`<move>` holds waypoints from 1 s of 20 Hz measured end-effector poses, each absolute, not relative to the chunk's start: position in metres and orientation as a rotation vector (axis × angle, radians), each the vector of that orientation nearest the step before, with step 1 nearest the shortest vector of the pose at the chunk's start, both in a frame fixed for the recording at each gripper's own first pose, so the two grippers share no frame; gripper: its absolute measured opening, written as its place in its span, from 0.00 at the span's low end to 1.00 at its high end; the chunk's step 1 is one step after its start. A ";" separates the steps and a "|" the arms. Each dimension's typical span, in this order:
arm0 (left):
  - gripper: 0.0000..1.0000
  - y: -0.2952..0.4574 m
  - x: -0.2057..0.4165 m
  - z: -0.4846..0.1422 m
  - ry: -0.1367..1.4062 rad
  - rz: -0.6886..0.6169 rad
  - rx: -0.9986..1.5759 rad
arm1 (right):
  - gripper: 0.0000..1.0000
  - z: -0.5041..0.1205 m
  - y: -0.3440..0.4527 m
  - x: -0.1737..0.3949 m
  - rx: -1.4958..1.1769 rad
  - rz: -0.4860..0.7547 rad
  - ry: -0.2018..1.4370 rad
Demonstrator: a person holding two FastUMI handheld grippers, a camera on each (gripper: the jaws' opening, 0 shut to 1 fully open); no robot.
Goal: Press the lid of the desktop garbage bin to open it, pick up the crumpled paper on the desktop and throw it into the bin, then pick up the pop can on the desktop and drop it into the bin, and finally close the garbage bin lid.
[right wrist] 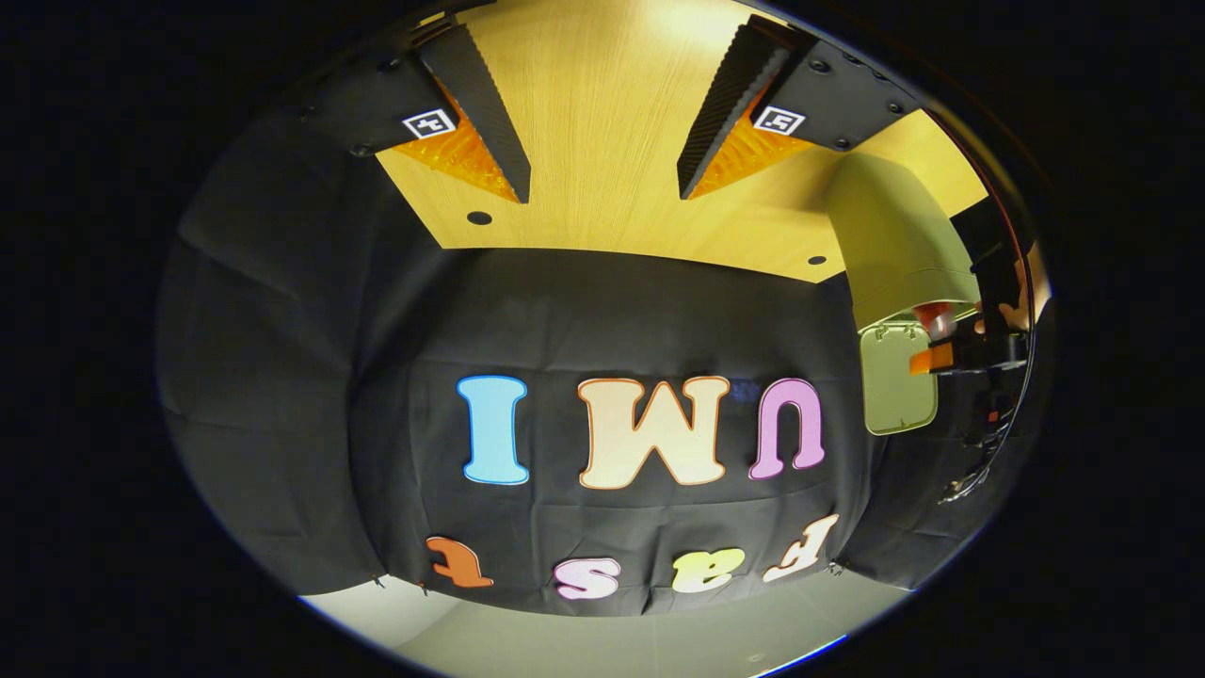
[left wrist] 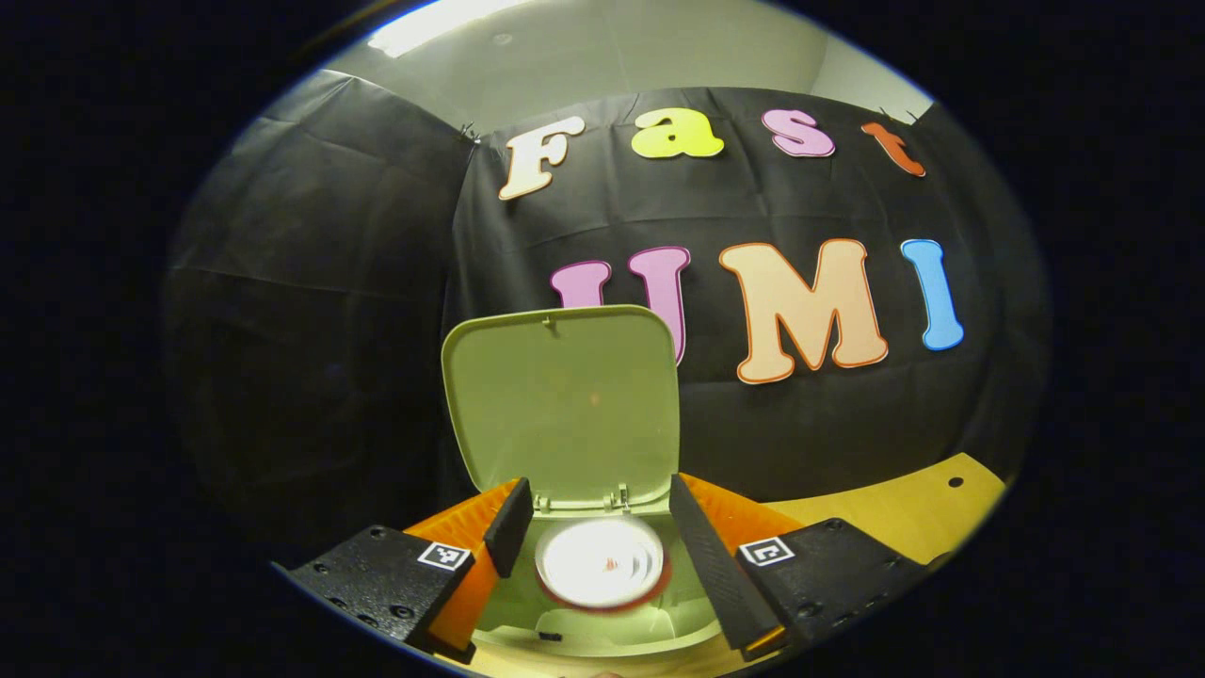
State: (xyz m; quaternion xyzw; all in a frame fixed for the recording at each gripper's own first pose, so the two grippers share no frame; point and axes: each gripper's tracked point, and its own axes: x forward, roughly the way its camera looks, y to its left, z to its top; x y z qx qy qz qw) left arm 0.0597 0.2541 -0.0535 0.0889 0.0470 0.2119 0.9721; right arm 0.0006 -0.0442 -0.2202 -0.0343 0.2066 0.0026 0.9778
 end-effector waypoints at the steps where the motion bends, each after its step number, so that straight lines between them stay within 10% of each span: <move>1: 0.96 0.253 0.062 -0.039 0.072 0.415 0.185 | 0.98 -0.219 -0.042 0.001 -0.070 0.005 0.413; 10: 0.93 0.297 0.115 0.070 -0.038 0.362 0.145 | 0.98 -0.223 -0.020 -0.010 -0.046 -0.055 0.408; 20: 0.99 0.337 0.155 0.042 0.118 0.334 0.113 | 0.98 -0.229 -0.017 -0.026 -0.026 -0.139 0.420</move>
